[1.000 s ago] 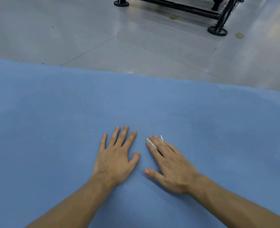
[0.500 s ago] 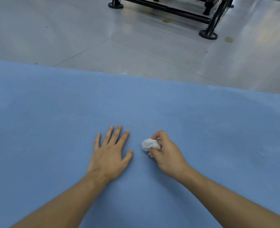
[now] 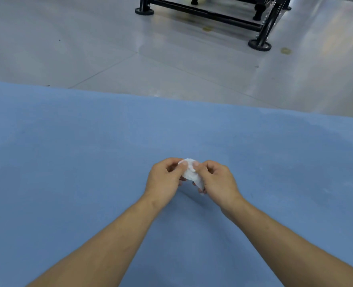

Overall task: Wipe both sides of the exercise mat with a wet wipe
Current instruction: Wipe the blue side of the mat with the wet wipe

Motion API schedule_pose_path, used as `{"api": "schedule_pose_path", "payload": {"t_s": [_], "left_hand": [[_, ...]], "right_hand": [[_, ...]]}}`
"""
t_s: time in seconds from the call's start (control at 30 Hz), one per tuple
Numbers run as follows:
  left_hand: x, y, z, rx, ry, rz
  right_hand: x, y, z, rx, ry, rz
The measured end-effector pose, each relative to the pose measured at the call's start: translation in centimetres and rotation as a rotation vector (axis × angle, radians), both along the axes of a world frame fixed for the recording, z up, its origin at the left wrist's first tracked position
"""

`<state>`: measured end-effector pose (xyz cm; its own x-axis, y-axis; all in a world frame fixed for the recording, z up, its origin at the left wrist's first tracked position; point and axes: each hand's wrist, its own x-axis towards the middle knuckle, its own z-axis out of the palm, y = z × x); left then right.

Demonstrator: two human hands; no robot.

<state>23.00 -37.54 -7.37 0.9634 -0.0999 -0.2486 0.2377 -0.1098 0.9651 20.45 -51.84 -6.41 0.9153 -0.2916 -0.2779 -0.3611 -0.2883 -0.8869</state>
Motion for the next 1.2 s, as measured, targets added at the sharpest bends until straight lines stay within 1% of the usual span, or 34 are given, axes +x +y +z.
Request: {"api": "schedule_pose_path", "payload": {"t_s": [0.1, 0.13, 0.17, 0.23, 0.27, 0.3, 0.37, 0.43, 0.53, 0.7, 0.73, 0.87, 0.97, 1.0, 1.07, 1.13, 1.2], "left_hand": [[0.4, 0.3, 0.5, -0.006, 0.113, 0.12], [0.6, 0.4, 0.7, -0.025, 0.143, 0.132], [0.7, 0.6, 0.9, -0.074, 0.179, 0.114], [0.6, 0.6, 1.4, -0.245, 0.254, 0.016], [0.5, 0.4, 1.6, -0.308, 0.265, -0.053], [0.2, 0.1, 1.5, -0.324, 0.252, -0.125], [0.0, -0.4, 1.2, -0.232, 0.214, -0.182], [0.3, -0.4, 0.7, -0.119, 0.2, -0.104], [0.8, 0.4, 0.3, -0.07, 0.202, -0.028], [1.3, 0.6, 0.3, 0.022, 0.12, 0.067], [1.4, 0.6, 0.4, 0.013, 0.131, 0.081], [1.4, 0.5, 0.5, -0.149, 0.234, 0.153], [1.5, 0.2, 0.5, -0.247, 0.28, 0.196], [1.5, 0.2, 0.6, -0.275, 0.29, 0.209], [1.4, 0.1, 0.4, -0.269, 0.288, 0.23], [1.4, 0.1, -0.1, -0.166, 0.235, 0.252], [1.5, 0.1, -0.4, -0.083, 0.18, 0.278]], "right_hand": [[0.4, -0.4, 0.3, -0.01, 0.006, -0.081], [0.6, -0.6, 0.4, 0.0, 0.011, -0.109], [0.7, -0.7, 0.5, 0.024, 0.012, -0.132], [0.7, -0.8, 1.1, 0.07, 0.021, -0.125], [0.8, -0.7, 1.3, 0.078, 0.034, -0.091], [0.8, -0.7, 1.6, 0.083, 0.054, -0.051], [0.9, -0.5, 2.0, 0.118, 0.1, 0.005], [1.1, -0.4, 2.1, 0.163, 0.121, 0.014], [1.2, -0.8, 1.8, 0.138, 0.093, 0.014], [1.0, -1.6, 1.4, 0.139, 0.137, 0.153], [1.1, -1.7, 1.3, 0.125, 0.143, 0.156], [1.0, -1.9, 0.9, 0.116, 0.163, 0.173], [1.0, -2.2, 1.1, 0.096, 0.251, 0.241], [1.0, -2.3, 1.2, 0.123, 0.269, 0.249], [1.0, -2.3, 1.3, 0.272, 0.269, 0.219], [1.0, -2.0, 1.4, 0.491, 0.219, 0.13], [1.1, -1.7, 1.5, 0.66, 0.137, 0.036]]}}
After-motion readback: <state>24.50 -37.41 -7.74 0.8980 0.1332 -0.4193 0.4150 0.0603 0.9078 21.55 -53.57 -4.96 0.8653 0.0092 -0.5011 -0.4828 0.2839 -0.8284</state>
